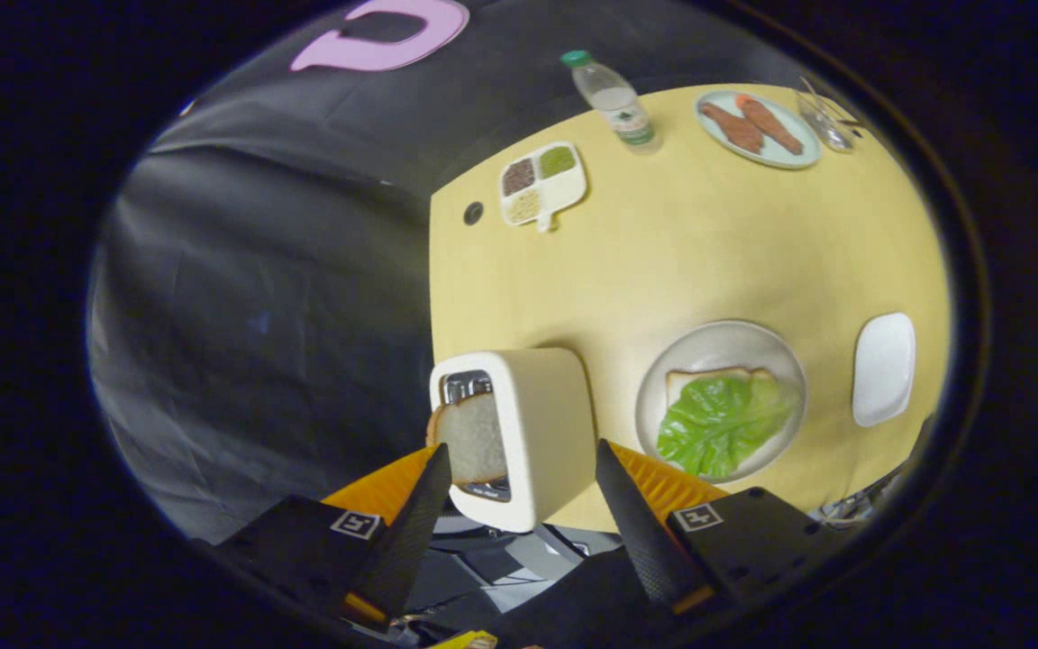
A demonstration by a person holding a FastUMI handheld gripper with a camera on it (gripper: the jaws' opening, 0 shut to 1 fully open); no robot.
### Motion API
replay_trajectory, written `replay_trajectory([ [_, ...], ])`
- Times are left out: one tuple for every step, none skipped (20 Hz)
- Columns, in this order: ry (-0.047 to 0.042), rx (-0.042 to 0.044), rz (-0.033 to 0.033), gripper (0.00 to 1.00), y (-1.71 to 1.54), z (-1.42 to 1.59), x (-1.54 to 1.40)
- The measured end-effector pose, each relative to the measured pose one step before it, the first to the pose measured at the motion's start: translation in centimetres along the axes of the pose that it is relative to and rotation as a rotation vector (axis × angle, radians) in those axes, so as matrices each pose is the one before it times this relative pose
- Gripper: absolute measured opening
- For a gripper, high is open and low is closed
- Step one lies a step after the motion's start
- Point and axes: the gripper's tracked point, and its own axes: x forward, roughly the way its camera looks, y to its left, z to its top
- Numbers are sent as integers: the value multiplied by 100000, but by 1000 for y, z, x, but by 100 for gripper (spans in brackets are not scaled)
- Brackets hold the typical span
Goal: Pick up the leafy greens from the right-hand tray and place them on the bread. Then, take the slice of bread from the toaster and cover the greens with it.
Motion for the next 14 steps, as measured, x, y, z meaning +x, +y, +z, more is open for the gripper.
replay_trajectory([
  [855,-1889,-380,100,1321,-254,425],
  [654,-1754,-235,100,1163,-51,645],
  [803,-1683,-406,100,1230,-24,648],
  [466,-647,24,100,647,70,645],
  [127,-1037,-418,100,751,59,814],
  [-50,-1507,-1122,100,544,44,949],
  [593,-1670,-1272,100,472,-229,786],
  [1190,-1497,-779,100,373,-271,975],
  [1568,-1404,-1214,100,143,-558,1043],
  [1222,-1424,-1149,99,104,-396,828],
  [1301,-1878,-1005,99,-13,-317,745],
  [978,-1997,-859,99,40,-297,648],
  [1099,-1584,-1081,98,-131,-429,662],
  [762,-892,-1088,90,-280,-114,362],
])
